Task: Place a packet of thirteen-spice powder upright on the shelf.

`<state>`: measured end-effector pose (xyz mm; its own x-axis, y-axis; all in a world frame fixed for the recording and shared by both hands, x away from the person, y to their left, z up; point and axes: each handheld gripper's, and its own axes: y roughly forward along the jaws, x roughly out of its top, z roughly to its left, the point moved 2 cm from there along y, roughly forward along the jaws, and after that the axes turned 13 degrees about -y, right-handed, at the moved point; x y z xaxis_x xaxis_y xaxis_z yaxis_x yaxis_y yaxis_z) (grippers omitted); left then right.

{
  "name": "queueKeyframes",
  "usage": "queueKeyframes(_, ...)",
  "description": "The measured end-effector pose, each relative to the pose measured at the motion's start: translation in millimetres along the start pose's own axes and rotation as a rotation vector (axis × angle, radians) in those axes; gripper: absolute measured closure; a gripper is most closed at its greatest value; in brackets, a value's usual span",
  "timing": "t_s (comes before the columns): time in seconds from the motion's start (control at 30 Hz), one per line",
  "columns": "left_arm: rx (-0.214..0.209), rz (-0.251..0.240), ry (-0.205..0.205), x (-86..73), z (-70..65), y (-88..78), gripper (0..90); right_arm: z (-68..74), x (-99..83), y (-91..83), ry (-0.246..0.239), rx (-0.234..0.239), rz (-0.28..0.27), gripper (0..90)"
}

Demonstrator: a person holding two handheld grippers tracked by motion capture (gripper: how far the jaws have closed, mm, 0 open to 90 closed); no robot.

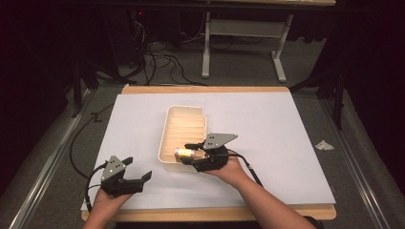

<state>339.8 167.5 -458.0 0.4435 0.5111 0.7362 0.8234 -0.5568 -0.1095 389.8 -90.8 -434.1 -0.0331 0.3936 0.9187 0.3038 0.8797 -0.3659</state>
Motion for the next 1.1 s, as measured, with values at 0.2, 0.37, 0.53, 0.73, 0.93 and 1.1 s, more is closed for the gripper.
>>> queueKeyframes(0.2, 0.002, 0.002, 0.004, -0.1, 0.7, 0.2, 11.0, 0.3, 4.0, -4.3, 0.002, -0.044, -0.003, 29.1)
queueKeyframes(0.37, 0.001, 0.002, 0.004, -0.2, 0.6, 0.2, 11.0, 1.3, 7.5, -8.2, 0.002, -0.068, -0.007, 22.3)
queueKeyframes(0.53, 0.002, 0.001, 0.001, -0.2, 0.6, 0.8, 11.0, 1.7, 11.3, -16.1, -0.005, -0.092, -0.008, 18.4)
queueKeyframes(0.73, 0.001, -0.003, -0.004, 0.1, 0.1, 0.7, 11.0, -1.1, 11.9, -25.0, -0.007, -0.122, 0.001, 18.5)
queueKeyframes(0.93, 0.001, -0.004, -0.003, 0.8, 0.3, 0.0, 11.0, -5.4, 4.9, -43.7, 0.007, -0.179, 0.017, 18.1)
queueKeyframes(1.1, 0.001, -0.008, -0.003, 0.9, -0.5, 2.9, 11.0, -10.9, -8.8, -67.8, 0.018, -0.249, 0.044, 18.1)
